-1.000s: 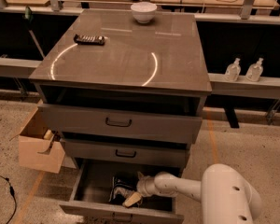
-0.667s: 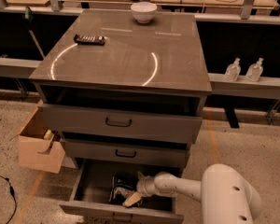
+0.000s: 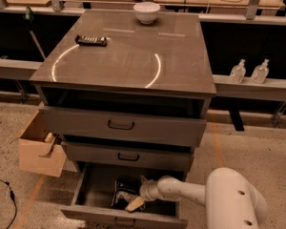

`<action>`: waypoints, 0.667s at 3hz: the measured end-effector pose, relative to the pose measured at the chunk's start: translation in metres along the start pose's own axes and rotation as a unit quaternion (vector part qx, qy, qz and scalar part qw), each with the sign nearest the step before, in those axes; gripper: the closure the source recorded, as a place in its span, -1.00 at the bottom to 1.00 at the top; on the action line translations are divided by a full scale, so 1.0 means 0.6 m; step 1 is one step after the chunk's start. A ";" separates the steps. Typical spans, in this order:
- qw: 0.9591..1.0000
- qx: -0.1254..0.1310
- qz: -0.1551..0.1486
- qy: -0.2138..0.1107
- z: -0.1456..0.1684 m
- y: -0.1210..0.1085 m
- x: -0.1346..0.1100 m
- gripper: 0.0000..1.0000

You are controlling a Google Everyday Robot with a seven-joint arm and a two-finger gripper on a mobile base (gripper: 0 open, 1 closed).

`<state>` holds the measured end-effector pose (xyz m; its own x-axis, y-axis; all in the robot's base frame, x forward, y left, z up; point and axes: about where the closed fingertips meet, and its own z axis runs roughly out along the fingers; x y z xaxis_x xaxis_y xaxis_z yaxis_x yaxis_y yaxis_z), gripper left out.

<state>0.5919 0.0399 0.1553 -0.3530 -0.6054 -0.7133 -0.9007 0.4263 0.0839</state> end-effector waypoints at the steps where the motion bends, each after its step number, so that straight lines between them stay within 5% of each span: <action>1: 1.000 0.000 0.000 0.000 0.000 0.000 0.000 -1.00; 2: 1.000 0.000 0.000 0.000 0.000 0.000 0.000 -1.00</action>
Offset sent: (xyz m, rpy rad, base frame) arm 0.0051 -0.0043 0.0086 0.0091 -0.0022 -0.0980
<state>0.5918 0.0400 0.1554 -0.3531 -0.6053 -0.7134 -0.9006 0.4264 0.0840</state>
